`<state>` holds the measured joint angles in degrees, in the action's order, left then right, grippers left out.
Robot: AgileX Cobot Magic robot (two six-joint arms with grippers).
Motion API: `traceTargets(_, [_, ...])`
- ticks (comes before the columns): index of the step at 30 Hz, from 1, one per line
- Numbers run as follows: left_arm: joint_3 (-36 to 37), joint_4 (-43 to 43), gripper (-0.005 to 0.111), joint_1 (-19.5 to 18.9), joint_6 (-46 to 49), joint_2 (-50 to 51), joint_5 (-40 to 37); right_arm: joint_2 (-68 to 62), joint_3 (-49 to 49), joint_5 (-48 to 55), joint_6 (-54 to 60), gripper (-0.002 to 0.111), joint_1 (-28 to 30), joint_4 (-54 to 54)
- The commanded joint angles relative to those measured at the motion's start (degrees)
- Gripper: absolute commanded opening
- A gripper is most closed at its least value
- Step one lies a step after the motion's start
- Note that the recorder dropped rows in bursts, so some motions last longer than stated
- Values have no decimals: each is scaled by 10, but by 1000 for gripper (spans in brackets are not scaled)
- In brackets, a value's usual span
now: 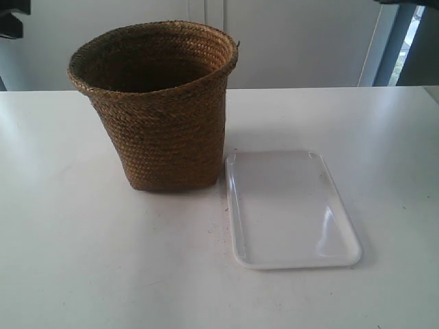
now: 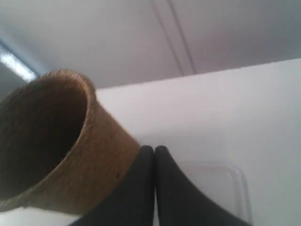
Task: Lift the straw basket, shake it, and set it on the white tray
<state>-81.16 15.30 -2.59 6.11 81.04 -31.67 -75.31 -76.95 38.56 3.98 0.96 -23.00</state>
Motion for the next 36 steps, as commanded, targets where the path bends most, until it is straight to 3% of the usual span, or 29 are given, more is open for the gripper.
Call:
traceTargets(1, [-152,27,0,-2,-4,77,-197,-68,-123,125,37,0,-24,-16])
traceTargets(4, [-228,49,0,-2,-27,114,-264,-106,-165,130,37,0,-47,-17])
traceTargets(9, [-286,56,0,-1,-31,141,-321,-159,-190,159,35,0,-85,-19])
traceTargets(18, [-294,36,0,-1,-54,175,-288,-202,-191,100,52,0,-119,-130])
traceTargets(21, [-294,50,2,-1,-50,180,-278,-219,-191,101,54,6,-119,-159])
traceTargets(24, [-294,65,15,-1,-27,182,-258,-235,-191,96,92,22,-119,-201])
traceTargets(30, [-294,56,63,-1,-9,184,-244,-268,-191,88,95,63,-119,-210])
traceTargets(32, [-294,50,70,-1,-10,186,-239,-278,-191,89,95,68,-119,-213])
traceTargets(36, [-294,52,71,-1,-14,200,-231,-295,-191,79,95,69,-119,-232])
